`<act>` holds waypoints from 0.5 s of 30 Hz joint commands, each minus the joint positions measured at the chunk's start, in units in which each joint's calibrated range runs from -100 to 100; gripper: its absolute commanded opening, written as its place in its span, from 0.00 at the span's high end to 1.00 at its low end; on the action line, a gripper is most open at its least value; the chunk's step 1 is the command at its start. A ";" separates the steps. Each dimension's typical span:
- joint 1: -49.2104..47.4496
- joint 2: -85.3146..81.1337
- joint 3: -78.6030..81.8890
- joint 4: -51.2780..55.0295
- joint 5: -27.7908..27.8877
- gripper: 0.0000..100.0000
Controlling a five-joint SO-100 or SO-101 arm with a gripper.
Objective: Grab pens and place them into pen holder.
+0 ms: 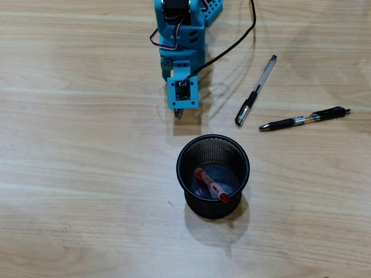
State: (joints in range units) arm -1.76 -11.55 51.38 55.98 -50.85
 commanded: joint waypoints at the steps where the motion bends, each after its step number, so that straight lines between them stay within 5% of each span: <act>1: -0.29 0.64 0.48 -0.44 -0.31 0.87; 7: -0.11 0.05 0.57 -0.44 -0.31 0.98; 15: -0.20 -4.45 -0.24 0.20 -0.20 0.98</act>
State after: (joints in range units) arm -1.67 -11.64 51.64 55.98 -50.90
